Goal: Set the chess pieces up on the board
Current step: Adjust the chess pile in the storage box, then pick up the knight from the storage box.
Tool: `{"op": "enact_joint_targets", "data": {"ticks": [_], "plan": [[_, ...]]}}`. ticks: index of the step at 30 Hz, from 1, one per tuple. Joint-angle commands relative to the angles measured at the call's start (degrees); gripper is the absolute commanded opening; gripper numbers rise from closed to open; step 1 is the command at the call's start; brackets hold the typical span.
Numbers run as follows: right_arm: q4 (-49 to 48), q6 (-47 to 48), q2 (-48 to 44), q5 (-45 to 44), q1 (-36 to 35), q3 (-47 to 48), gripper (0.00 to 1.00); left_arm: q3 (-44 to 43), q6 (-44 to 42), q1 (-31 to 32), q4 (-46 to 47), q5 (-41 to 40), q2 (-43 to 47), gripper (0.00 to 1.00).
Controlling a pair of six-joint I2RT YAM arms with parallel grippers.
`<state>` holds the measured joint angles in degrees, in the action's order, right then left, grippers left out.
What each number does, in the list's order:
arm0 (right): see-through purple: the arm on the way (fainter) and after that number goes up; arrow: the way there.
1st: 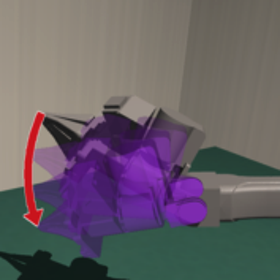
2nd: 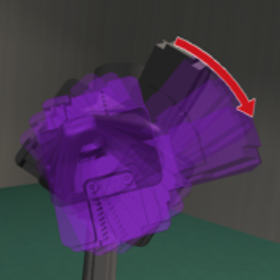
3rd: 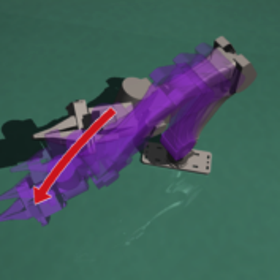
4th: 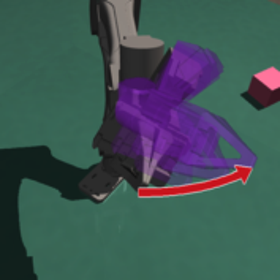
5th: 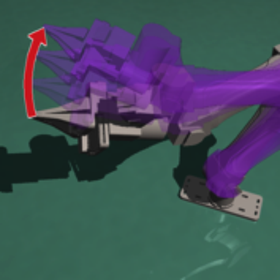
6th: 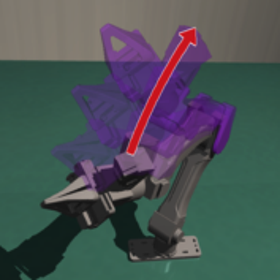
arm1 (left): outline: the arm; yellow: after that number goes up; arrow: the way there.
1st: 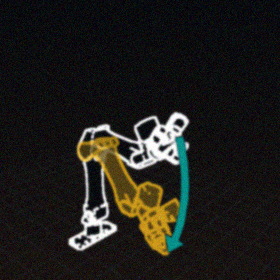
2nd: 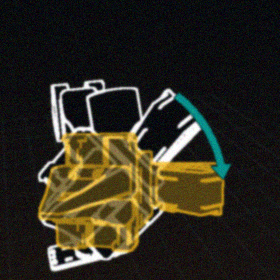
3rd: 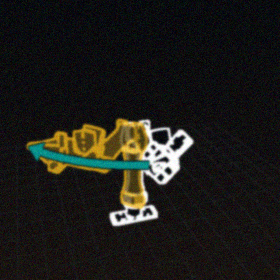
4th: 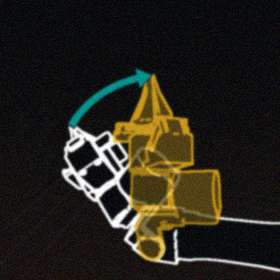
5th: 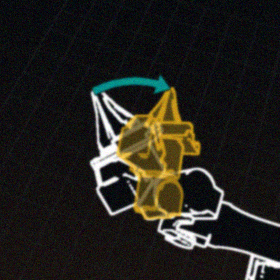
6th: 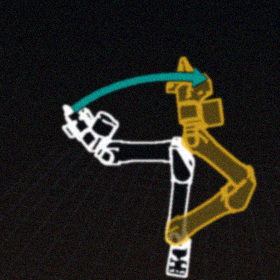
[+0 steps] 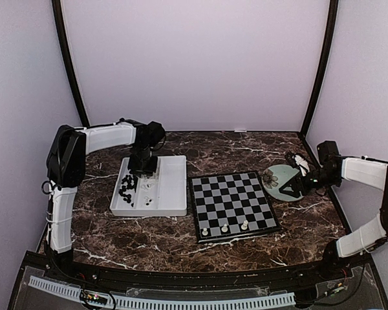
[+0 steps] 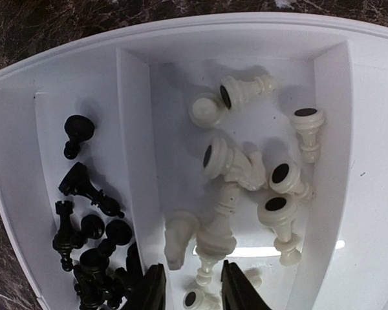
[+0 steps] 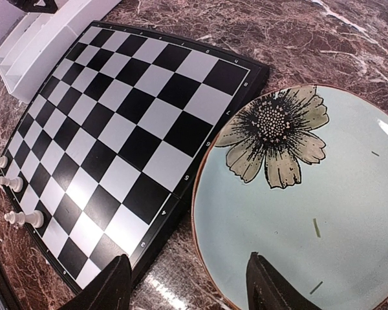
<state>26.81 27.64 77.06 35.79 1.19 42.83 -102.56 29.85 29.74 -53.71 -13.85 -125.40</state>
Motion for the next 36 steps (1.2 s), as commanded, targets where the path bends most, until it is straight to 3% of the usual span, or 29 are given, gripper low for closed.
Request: {"op": "enact_joint_targets", "data": {"ticks": [1, 16, 24, 36], "plan": [[0.04, 0.67, 0.11, 0.95, 0.11, 0.41, 0.62, 1.14, 0.78, -0.46, -0.77, -0.23, -0.44, 0.32], [0.0, 0.67, 0.81, 0.55, 0.03, 0.5, 0.62, -5.4, -1.71, -1.08, -1.17, -4.39, -3.86, 0.27], [-0.02, 0.6, 1.49, 0.56, 0.13, 0.67, 0.62, -8.04, -1.97, -1.08, -4.1, -5.89, -3.84, 0.33], [0.02, 0.58, 1.52, 0.51, 0.12, 0.68, 0.62, -7.84, -3.4, -1.83, -1.19, -5.86, -4.82, 0.32]]}}
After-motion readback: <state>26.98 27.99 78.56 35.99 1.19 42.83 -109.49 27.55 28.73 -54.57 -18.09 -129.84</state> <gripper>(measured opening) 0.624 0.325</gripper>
